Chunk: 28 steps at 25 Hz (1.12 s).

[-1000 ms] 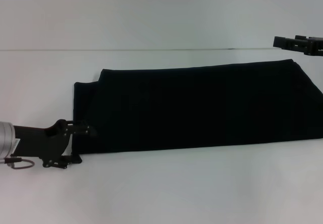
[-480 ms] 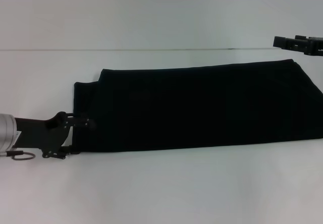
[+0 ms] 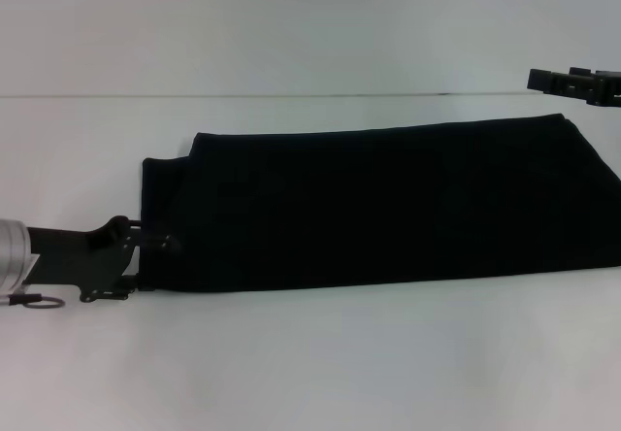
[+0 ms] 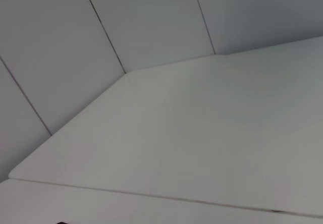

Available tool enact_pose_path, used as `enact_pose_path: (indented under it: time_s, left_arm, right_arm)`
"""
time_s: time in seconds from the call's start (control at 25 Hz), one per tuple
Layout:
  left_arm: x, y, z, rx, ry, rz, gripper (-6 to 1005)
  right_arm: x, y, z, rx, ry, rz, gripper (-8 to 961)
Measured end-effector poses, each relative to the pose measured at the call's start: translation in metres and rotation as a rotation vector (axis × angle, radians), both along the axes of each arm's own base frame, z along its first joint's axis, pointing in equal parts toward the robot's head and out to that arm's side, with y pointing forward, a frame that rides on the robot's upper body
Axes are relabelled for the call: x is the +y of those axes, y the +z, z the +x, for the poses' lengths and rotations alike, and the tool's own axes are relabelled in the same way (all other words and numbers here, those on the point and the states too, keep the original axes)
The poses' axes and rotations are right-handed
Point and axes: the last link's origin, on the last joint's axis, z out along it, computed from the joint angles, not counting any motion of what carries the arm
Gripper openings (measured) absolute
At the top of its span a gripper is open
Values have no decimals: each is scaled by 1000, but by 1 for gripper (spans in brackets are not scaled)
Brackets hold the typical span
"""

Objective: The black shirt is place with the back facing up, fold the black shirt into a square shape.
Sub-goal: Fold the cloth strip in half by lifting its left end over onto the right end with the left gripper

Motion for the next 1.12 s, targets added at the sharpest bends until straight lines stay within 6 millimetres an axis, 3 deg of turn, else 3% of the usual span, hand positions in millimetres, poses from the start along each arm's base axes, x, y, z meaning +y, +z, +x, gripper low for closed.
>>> enact_pose_path:
  time_s: [0.24,0.88,1.12]
  left_arm:
    - [-4,0,-5,8,-20,9,718]
    - [-7,-4,-11,43,-77,23,39]
    - [-15,15,-29,75,-138,123,32]
  right_arm:
    - [0,2,0,-4,3,4,910]
    - [-1,-5,-5,-1,17,-6,910]
    - [1,-16,-14,34,26,-7,910]
